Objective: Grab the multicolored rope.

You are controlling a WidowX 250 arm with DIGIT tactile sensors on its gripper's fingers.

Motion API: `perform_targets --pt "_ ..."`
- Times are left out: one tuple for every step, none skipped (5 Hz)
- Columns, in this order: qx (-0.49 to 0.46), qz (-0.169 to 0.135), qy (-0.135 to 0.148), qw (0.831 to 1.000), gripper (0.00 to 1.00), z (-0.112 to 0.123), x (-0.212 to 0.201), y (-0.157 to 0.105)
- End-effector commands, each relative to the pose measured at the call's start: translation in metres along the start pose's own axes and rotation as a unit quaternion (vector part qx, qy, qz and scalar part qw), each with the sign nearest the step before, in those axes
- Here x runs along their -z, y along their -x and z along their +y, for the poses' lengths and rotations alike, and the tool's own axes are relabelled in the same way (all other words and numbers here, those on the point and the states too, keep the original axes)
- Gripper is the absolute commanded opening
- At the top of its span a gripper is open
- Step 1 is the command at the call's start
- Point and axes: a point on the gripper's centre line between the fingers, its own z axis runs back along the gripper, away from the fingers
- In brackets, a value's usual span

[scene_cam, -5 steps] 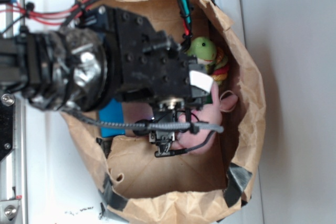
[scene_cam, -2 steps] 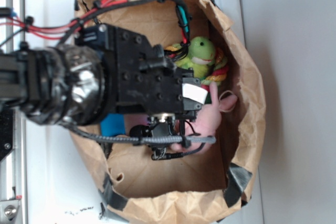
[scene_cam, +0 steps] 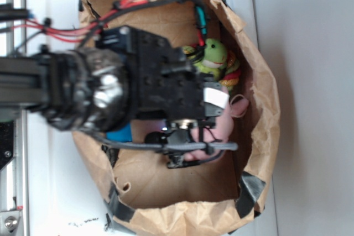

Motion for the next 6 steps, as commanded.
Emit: perform_targets --pt "-0.010 -0.014 0.005 1.000 1.00 0.0040 -0.0137 -0.0168" --pt "-0.015 -0.016 -0.001 1.000 1.00 0.0066 -0.0104 -0.0197" --pt "-0.020 -0.019 0.000 1.000 0.00 0.0070 -0.0092 -0.0208" --pt "-0.019 -0.019 0.004 1.000 0.00 0.0065 -0.0113 -0.0184" --pt "-0.018 -0.022 0.002 1.000 0.00 0.0074 -0.0117 -0.0164" --pt "-0.019 -0.022 0.004 1.000 0.00 0.0081 -0.0131 -0.0168"
